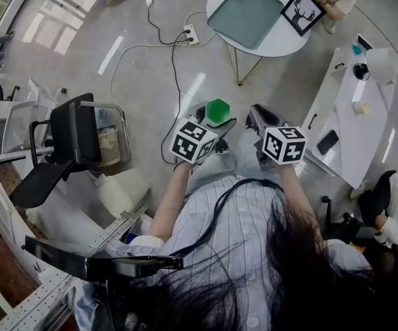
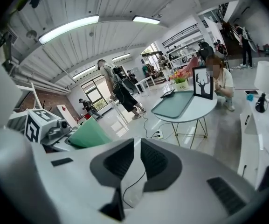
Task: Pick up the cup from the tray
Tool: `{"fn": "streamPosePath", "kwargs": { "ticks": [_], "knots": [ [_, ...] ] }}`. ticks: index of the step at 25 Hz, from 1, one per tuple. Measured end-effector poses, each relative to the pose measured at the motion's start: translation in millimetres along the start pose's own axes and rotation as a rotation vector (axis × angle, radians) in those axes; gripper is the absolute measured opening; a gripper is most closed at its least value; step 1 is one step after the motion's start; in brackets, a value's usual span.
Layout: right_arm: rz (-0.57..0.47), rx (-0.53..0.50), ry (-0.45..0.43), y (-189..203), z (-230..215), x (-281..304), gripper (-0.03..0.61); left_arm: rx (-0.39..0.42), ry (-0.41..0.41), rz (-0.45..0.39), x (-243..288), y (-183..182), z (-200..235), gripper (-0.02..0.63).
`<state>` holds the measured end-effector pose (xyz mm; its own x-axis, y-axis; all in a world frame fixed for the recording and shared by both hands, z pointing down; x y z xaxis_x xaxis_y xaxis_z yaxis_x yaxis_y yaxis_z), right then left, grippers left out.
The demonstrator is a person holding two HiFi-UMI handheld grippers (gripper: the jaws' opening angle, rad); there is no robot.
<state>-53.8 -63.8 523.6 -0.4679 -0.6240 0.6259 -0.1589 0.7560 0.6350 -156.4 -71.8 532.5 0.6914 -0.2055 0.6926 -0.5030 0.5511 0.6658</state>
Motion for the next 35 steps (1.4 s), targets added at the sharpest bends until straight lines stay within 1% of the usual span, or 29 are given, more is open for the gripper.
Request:
{"fn": "streamPosePath", "kwargs": {
  "ticks": [6, 10, 15, 20, 26, 35],
  "knots": [
    [0.011, -0.022, 0.003, 10, 0, -15, 0.060, 0.004, 0.011, -0.004, 3, -1, -19, 0.327],
    [0.021, -0.032, -0.010, 19, 1, -27, 0.060, -0.002, 0.014, 0.004, 6, 2, -33, 0.328],
    [0.034, -0.045, -0.032, 31, -6, -48, 0.060, -0.012, 0.008, 0.006, 12, 1, -58, 0.328],
    [0.033, -0.050, -0.064, 48, -12, -75, 0.059, -0.010, -0.002, 0.006, 16, 4, -94, 0.328],
    [0.022, -0.071, -0.126, 76, -5, -105, 0.052, -0.022, -0.029, -0.010, 12, 21, -133, 0.328],
    [-0.017, -0.102, -0.159, 117, 2, -158, 0.044, -0.013, -0.042, -0.008, 10, 53, -198, 0.328]
  ]
}}
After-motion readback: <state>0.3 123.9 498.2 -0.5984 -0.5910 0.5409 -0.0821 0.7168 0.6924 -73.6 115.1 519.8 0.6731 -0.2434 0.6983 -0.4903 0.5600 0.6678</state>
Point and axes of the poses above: the fingertips, and each gripper's own axes: x forward along the fingers, z to its left, y out of its underside, the point moved 2 cm from there along -x, backward along the fingers, and after that the axes turned 10 degrees about z, right-handed, at the moved point
